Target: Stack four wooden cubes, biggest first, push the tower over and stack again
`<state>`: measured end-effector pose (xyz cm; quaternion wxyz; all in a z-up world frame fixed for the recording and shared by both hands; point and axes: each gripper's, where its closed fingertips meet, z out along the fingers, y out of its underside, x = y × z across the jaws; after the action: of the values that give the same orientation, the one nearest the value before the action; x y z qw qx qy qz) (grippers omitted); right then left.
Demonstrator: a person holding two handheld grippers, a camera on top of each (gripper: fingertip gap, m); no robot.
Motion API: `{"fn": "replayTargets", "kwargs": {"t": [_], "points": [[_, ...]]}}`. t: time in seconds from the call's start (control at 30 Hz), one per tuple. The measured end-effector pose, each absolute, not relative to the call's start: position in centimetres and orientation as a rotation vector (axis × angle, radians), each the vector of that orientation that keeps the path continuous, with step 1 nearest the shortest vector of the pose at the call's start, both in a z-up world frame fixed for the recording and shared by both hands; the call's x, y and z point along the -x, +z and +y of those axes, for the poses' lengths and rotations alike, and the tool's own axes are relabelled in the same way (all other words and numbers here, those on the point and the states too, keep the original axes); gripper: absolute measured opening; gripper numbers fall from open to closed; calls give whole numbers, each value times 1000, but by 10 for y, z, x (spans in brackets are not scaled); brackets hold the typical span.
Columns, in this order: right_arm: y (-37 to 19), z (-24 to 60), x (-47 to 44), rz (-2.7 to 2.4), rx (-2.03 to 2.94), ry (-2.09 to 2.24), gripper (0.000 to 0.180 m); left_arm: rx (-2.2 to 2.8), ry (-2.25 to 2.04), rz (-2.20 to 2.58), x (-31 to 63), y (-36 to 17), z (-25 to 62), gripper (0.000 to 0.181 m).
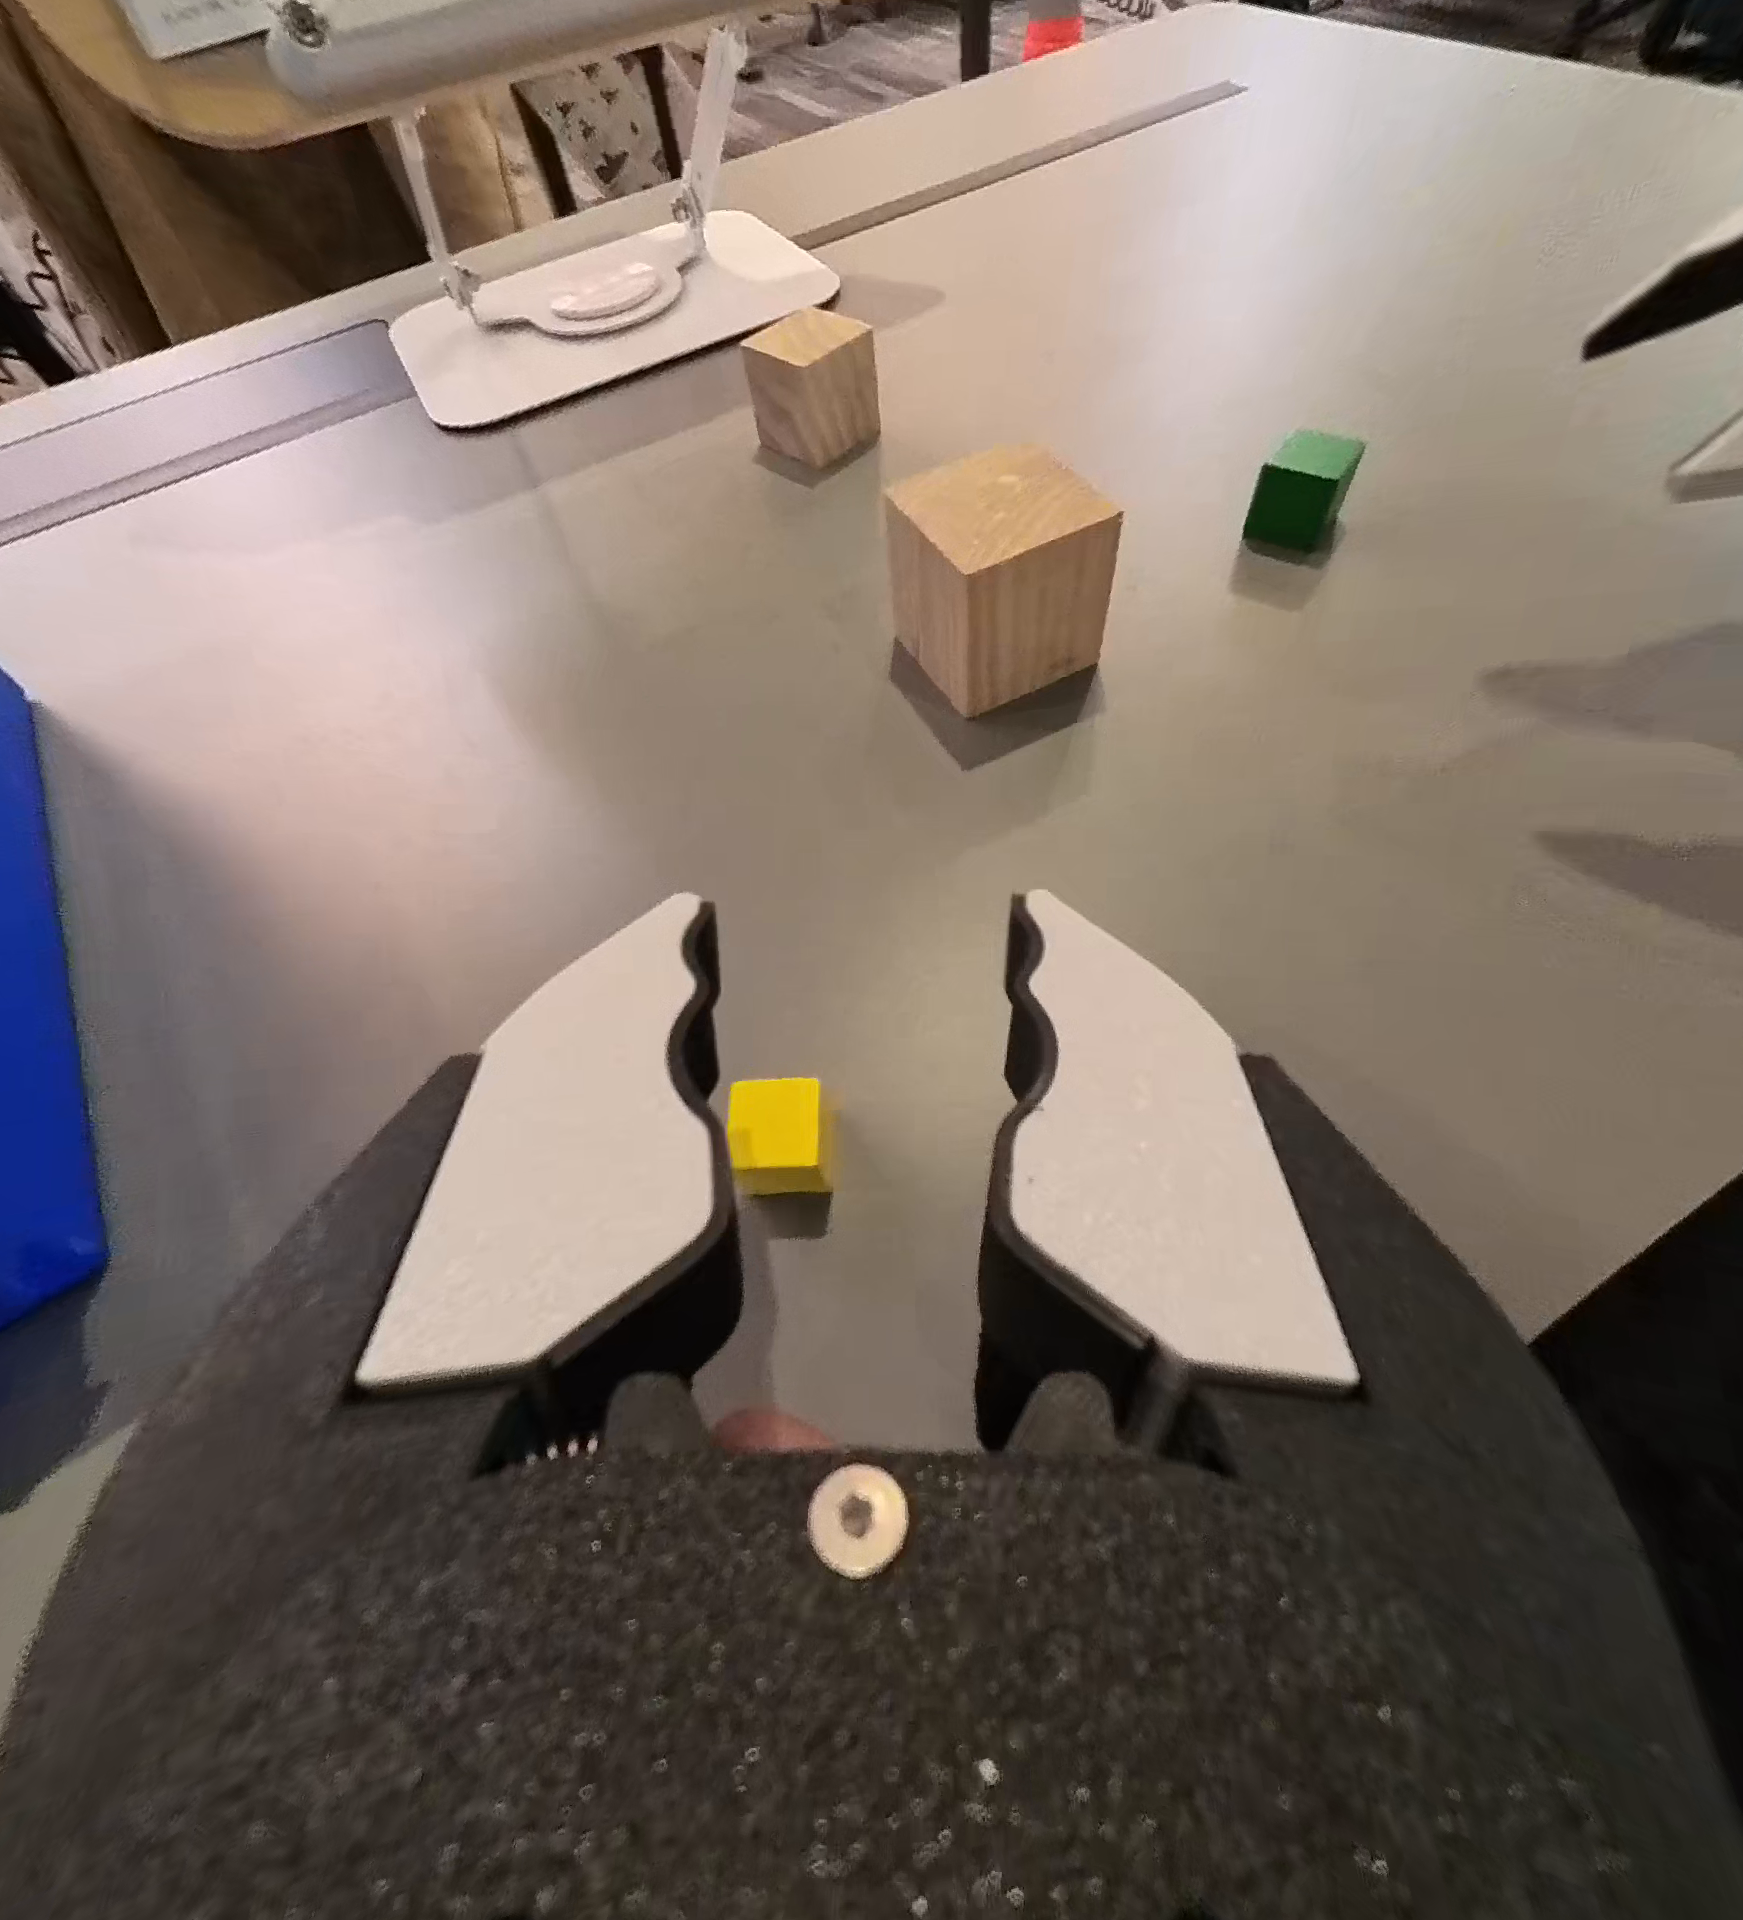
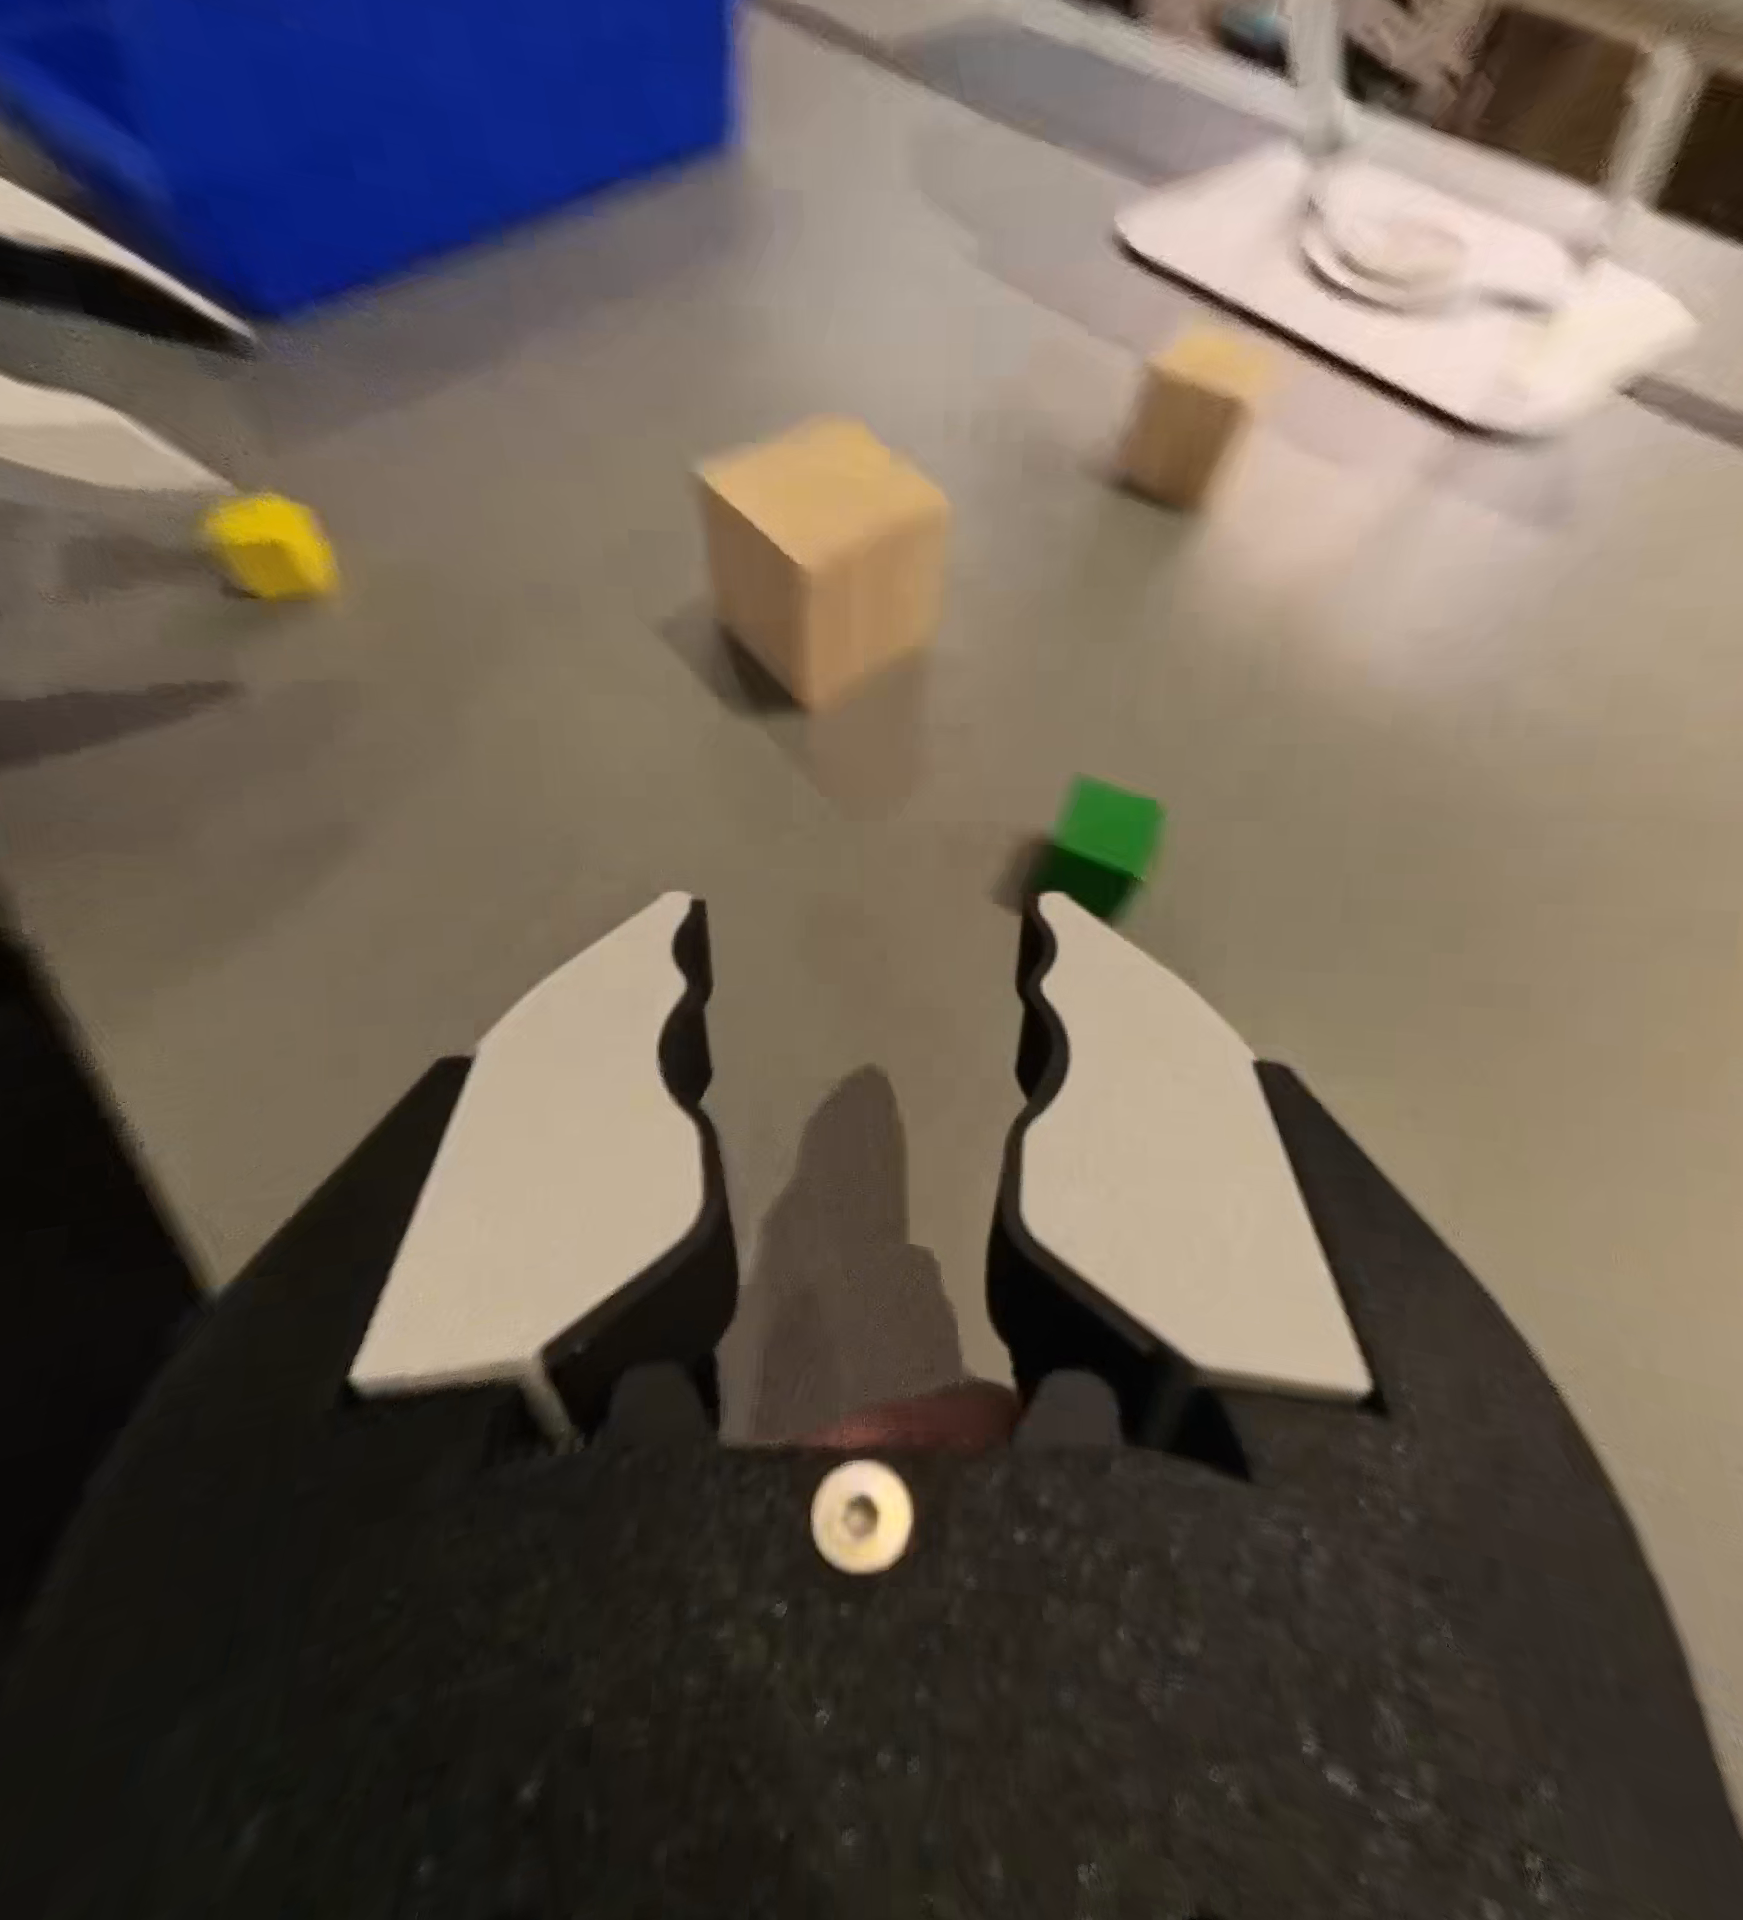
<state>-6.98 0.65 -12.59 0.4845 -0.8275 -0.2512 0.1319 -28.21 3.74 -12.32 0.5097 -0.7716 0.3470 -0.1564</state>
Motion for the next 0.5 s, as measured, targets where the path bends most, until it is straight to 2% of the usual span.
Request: {"fn": "replayTargets", "kwargs": {"t": [0.17,0.3,0.4,0.5], "points": [[-144,56,41,-579,2155,92,58,1833,-337,889,266,-125,34,52],[-112,132,54,-759,2039,30,49,1800,-303,925,254,-122,33,52],[-116,195,64,-888,2099,31,56,1796,-291,947,248,-125,33,52],[-127,230,81,-1235,2082,-27,59,1794,-282,966,245,-127,34,52]]}}
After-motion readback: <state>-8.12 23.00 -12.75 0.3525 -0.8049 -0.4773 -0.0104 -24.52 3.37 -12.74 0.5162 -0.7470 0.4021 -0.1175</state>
